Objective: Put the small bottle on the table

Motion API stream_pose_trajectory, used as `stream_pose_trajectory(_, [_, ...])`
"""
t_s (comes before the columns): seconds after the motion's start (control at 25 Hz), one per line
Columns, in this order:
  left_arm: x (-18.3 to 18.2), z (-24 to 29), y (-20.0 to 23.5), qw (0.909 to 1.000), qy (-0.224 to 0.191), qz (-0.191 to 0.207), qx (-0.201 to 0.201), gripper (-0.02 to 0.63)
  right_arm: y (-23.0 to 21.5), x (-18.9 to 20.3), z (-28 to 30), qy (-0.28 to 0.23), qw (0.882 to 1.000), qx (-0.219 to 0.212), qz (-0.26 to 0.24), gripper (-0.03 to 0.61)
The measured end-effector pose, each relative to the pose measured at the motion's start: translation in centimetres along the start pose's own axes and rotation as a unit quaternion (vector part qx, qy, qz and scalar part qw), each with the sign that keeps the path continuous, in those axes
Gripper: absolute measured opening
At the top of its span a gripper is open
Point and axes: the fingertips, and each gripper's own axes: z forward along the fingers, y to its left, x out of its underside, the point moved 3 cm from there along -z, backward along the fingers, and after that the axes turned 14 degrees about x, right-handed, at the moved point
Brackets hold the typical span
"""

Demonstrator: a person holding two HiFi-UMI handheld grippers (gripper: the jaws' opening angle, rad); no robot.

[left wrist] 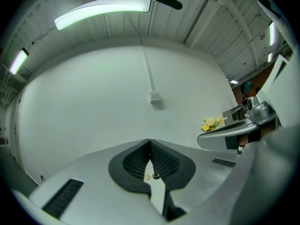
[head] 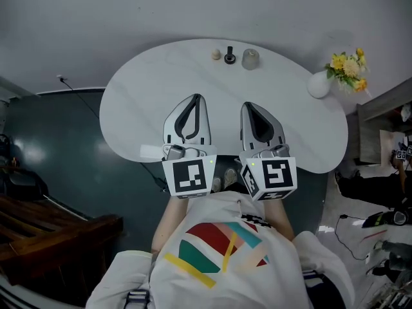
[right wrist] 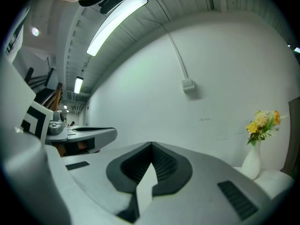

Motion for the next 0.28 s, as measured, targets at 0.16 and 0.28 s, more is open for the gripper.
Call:
stream_pose_trajectory(0.16, [-0.07,0.02,0.13,1.0,0.0,0.002,-0.003,0.017,0.06,-0.19,0.24,-0.002,1.0,-0.006,0.003,0.011])
stream_pose_trajectory(0.28, [0.0,-0.12,0.29,1.0,0.006,0.002,-0.005,0.016,0.31,-0.31,0.3,-0.004,1.0,-0.01,0.003,0.011])
